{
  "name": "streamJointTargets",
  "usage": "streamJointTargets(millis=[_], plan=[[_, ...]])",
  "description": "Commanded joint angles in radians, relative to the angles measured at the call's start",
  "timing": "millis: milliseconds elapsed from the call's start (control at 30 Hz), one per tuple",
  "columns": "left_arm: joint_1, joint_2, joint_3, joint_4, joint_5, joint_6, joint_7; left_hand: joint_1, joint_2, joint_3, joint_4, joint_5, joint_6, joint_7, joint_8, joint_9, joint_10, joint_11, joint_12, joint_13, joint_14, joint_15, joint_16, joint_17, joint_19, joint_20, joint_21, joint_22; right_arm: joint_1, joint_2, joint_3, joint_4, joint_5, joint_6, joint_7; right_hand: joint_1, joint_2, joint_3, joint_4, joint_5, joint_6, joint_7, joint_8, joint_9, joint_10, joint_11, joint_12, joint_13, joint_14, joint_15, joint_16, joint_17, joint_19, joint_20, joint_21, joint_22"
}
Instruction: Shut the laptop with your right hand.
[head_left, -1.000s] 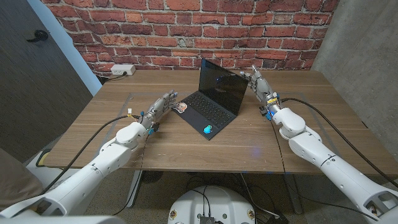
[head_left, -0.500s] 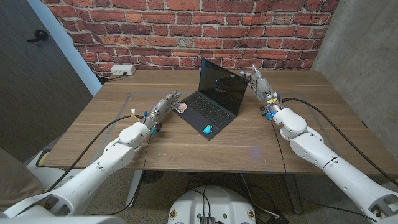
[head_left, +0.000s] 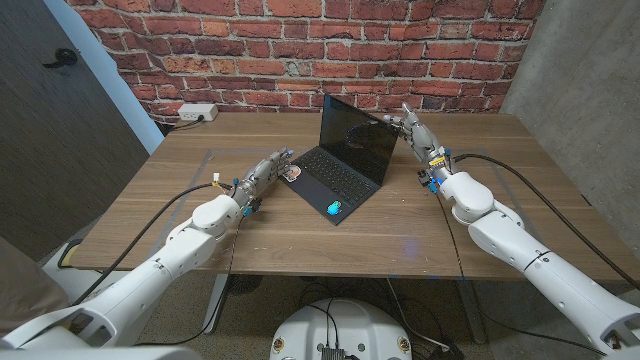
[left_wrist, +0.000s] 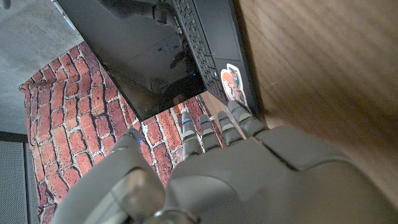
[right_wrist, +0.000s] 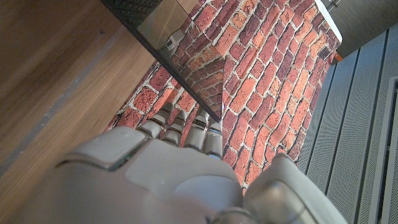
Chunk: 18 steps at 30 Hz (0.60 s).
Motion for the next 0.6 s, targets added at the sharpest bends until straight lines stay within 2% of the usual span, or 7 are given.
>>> streamJointTargets(millis=[33,167,300,367,433,500,600], plan=[[0.000,0.004,0.000,0.004,0.003,0.011,0.008,0.000,-0.008,0.001,-0.002,0.003,-0.006,-0.001,-0.001,0.002,-0.008,0.001,-0.001,0.001,-0.009,-0.055,-0.004,0.005,-0.010,-0.003,-0.003,0.002,0.003,-0.002,-0.013,-0.021,-0.015,-0.005,0.008,0.014,0.008,0.001,-0.004,0.008,0.041,-0.008,0.010,0.006,0.052,-0.020,0.019,0.003,0.030,-0.007,0.009,0.003,0.014,0.006,0.004,0.004],[0.000,0.002,0.000,0.007,0.001,0.009,0.007,-0.001,-0.008,0.001,-0.002,0.003,-0.007,-0.002,-0.002,0.002,-0.009,0.000,-0.001,0.001,-0.012,-0.054,-0.004,0.005,-0.016,-0.004,-0.004,0.002,0.004,-0.002,-0.016,-0.028,-0.009,-0.008,0.018,0.015,0.013,0.000,-0.005,0.008,0.065,-0.006,0.013,0.006,0.111,-0.019,0.036,0.004,0.057,-0.012,0.013,0.003,0.016,0.007,0.003,0.004],[0.000,0.003,0.000,0.007,0.000,0.011,0.006,-0.002,-0.008,0.000,-0.001,0.003,-0.007,-0.001,-0.003,0.002,-0.014,0.001,-0.002,0.001,-0.014,-0.053,-0.004,0.005,-0.021,-0.007,-0.005,0.002,0.000,-0.006,-0.018,-0.037,-0.008,-0.003,0.028,0.014,0.016,-0.002,-0.005,0.008,0.078,0.004,0.011,0.006,0.136,-0.014,0.040,0.004,0.106,-0.042,0.022,0.004,0.033,0.009,0.008,0.004],[0.001,0.004,0.000,0.007,-0.001,0.013,0.007,-0.002,-0.009,0.000,-0.001,0.003,-0.008,-0.001,-0.003,0.002,-0.014,0.002,-0.002,0.001,-0.014,-0.053,-0.004,0.005,-0.022,-0.008,-0.005,0.003,-0.001,-0.009,-0.018,-0.044,-0.007,-0.005,0.032,0.012,0.018,-0.004,-0.003,0.008,0.099,0.009,0.013,0.006,0.148,-0.012,0.039,0.003,0.143,-0.059,0.028,0.005,0.062,0.005,0.017,0.005],[0.001,0.003,0.000,0.008,-0.001,0.015,0.008,-0.002,-0.009,0.000,-0.001,0.003,-0.007,-0.001,-0.003,0.002,-0.015,0.002,-0.002,0.001,-0.015,-0.052,-0.003,0.005,-0.022,-0.008,-0.005,0.003,0.002,-0.017,-0.021,-0.048,-0.008,-0.005,0.047,0.008,0.022,-0.008,0.000,0.007,0.108,0.010,0.010,0.006,0.167,-0.012,0.040,0.003,0.185,-0.066,0.033,0.008,0.122,-0.006,0.038,0.011],[-0.002,0.003,0.002,0.011,-0.001,0.017,0.004,-0.001,-0.006,0.001,-0.001,0.003,-0.007,0.000,-0.003,0.002,-0.016,0.004,-0.002,0.002,-0.014,-0.053,-0.002,0.005,-0.024,-0.016,-0.005,0.003,0.012,-0.029,-0.027,-0.046,-0.005,-0.008,0.077,0.006,0.023,-0.009,0.001,0.007,0.121,0.013,0.011,0.006,0.181,-0.010,0.042,0.003,0.208,-0.063,0.037,0.010,0.147,-0.009,0.047,0.015],[-0.005,0.002,0.004,0.015,0.001,0.016,0.002,0.000,-0.002,0.002,-0.001,0.004,-0.002,-0.001,-0.002,0.002,-0.019,0.006,-0.003,0.002,-0.014,-0.052,-0.002,0.005,-0.025,-0.019,-0.004,0.003,0.021,-0.038,-0.033,-0.049,-0.002,-0.011,0.101,0.006,0.024,-0.011,0.001,0.007,0.148,0.020,0.018,0.006,0.214,0.005,0.051,0.003,0.214,-0.062,0.032,0.011,0.157,-0.012,0.051,0.020]])
